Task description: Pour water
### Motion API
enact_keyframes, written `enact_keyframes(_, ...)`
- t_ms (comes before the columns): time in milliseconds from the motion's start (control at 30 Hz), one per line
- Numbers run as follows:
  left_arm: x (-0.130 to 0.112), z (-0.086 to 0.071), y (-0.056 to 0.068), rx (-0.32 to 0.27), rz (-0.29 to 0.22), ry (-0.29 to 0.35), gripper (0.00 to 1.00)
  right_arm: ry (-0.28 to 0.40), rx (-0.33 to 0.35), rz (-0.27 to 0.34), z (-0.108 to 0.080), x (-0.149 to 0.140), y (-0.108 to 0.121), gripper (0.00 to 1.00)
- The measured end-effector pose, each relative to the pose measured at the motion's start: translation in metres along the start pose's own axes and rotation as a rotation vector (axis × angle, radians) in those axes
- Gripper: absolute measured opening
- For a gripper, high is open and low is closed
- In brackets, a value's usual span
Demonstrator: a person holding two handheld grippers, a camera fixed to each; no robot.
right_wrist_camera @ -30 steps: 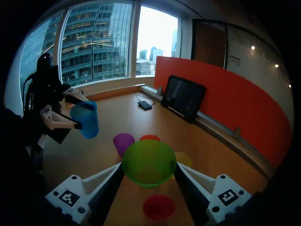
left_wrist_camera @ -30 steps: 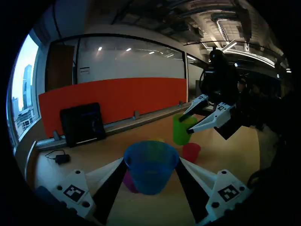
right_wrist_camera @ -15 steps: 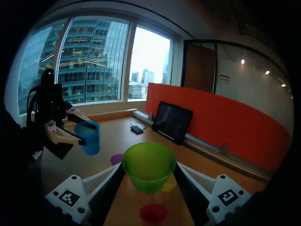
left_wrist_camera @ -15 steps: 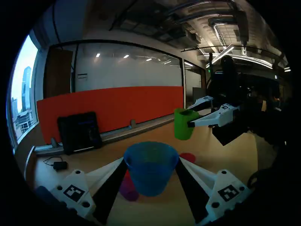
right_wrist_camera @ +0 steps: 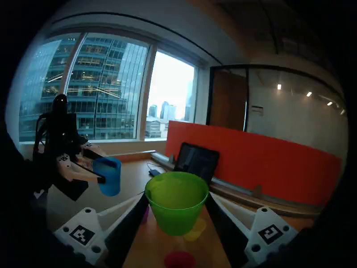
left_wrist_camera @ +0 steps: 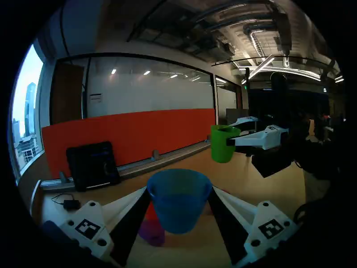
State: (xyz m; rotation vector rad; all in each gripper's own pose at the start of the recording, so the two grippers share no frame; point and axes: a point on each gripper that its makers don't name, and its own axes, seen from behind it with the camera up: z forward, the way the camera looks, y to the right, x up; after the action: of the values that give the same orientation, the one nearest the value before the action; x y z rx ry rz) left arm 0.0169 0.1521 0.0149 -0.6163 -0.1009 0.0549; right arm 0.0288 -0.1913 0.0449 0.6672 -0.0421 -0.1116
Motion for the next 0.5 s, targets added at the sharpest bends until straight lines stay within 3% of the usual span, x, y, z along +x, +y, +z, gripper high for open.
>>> enact_keyframes(500,0.015,0.006,0.002,-0.013,-0.032,0.037,0.87,0.085,-0.029,-0.004,-0.011,0.021,0.004,0.92)
